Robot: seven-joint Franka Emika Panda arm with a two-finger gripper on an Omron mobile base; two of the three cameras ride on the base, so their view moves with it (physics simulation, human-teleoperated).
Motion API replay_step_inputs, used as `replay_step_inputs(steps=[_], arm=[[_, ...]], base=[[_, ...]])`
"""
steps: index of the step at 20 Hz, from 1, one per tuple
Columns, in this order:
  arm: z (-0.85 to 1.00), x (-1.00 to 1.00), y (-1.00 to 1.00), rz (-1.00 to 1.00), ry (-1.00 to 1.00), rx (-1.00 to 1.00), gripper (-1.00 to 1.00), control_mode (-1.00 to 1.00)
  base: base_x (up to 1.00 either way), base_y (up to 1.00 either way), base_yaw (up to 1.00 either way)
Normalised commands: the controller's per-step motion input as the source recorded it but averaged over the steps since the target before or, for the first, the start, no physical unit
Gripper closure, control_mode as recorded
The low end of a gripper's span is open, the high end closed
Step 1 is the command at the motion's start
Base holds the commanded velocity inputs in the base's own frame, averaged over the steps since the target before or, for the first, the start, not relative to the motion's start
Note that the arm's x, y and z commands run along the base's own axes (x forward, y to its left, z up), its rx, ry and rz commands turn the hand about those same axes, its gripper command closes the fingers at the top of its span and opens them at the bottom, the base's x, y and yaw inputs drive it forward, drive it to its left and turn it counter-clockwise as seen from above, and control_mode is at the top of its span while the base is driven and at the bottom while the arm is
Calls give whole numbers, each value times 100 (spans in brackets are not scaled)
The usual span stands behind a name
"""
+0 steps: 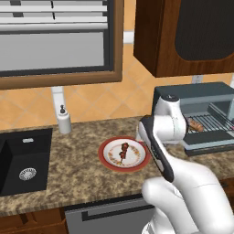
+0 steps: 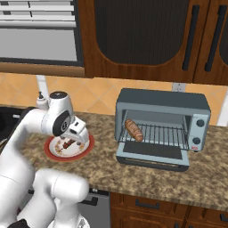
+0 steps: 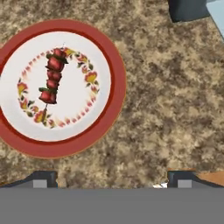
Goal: Pick up the kebab skewer and baguette bread, and place them inside the toaster oven. Close the toaster oven door and start by setting the timer.
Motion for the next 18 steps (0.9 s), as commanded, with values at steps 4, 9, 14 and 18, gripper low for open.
replay_step_inputs(steps=[4, 9, 14, 18], arm=[[-58, 99, 44, -6, 4, 0, -100, -100], [-60, 98, 50, -3, 10, 0, -100, -100], [-44, 87, 44, -3, 19, 0, -100, -100], [-21, 68, 27, -1, 18, 0, -100, -100]], base=[[0, 0, 0], [0, 0, 0], [0, 0, 0], [0, 0, 0]])
